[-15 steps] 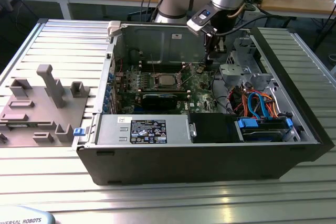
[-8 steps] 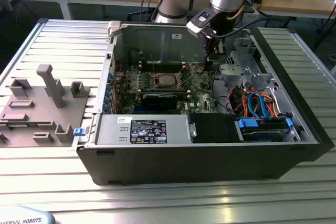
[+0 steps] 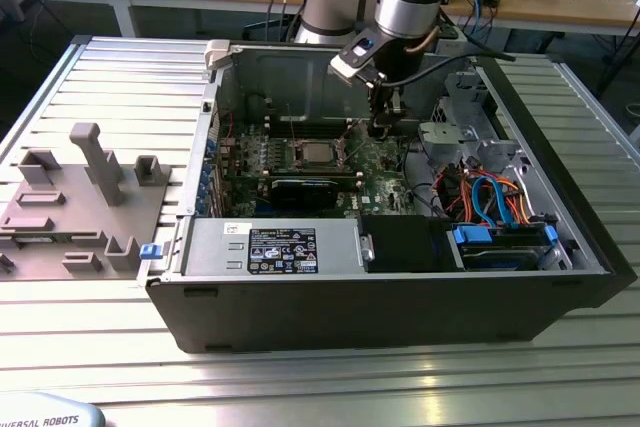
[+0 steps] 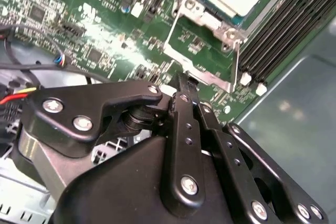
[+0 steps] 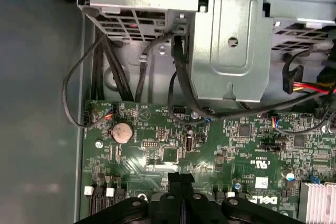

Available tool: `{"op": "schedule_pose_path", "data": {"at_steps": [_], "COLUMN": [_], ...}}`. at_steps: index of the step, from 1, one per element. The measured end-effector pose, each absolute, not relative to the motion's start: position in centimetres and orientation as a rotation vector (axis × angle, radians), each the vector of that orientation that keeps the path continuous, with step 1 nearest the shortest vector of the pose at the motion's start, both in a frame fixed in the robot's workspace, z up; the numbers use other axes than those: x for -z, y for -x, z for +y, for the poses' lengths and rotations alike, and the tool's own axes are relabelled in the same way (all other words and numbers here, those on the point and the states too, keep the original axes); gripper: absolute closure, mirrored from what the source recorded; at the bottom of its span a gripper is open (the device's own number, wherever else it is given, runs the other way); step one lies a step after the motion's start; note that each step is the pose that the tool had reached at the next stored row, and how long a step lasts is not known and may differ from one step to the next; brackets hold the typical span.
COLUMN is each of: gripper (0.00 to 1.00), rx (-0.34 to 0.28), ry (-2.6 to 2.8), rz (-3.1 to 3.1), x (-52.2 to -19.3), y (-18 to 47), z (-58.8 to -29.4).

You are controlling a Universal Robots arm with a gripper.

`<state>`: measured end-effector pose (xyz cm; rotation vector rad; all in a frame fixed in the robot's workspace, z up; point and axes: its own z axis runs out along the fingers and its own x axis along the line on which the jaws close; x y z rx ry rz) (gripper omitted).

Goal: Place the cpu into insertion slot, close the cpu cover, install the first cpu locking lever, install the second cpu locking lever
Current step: 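Close the cpu cover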

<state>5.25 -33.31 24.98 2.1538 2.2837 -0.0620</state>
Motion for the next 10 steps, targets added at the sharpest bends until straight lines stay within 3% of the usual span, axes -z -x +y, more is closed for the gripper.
{"op": "schedule_pose_path", "data": {"at_steps": [10], "gripper": [0.89], "rx": [0.062], "ry": [-2.154], "rz": [2.284], "x": [-24.6], "y": [-3.4], "z": [-33.3]}}
